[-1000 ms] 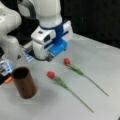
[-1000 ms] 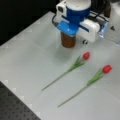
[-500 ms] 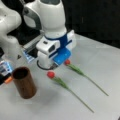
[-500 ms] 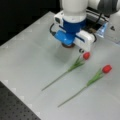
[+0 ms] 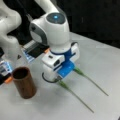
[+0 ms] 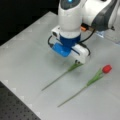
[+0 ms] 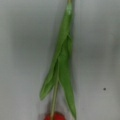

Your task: Flower insertion into a vase

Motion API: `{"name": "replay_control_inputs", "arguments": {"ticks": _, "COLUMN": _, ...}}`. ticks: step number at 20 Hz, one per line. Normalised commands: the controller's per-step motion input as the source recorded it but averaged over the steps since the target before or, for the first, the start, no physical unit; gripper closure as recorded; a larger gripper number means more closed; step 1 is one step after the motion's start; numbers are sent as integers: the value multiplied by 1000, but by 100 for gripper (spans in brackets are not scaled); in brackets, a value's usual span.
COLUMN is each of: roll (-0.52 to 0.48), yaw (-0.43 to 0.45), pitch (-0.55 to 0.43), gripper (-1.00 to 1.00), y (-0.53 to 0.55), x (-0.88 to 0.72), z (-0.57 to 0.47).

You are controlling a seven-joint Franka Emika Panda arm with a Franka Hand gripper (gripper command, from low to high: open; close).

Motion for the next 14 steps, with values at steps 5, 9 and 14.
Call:
{"name": "replay_control_inputs", "arguments": {"ticks": 5, "roll": 39, "yaw": 23, "pitch": -9, "gripper": -100, "y": -84, "x": 84, "z": -213}}
{"name": "replay_control_inputs", "arguments": {"ticks": 9, "roll": 4, "yaw": 48, "pitch": 5, "gripper": -100, "y": -69, "x": 91, "z": -212}}
{"name": "replay_control_inputs", "arguments": {"ticks": 14, "roll": 25, "yaw": 65, "pitch": -18, "gripper": -100, "y": -72, "x": 124, "z": -205}}
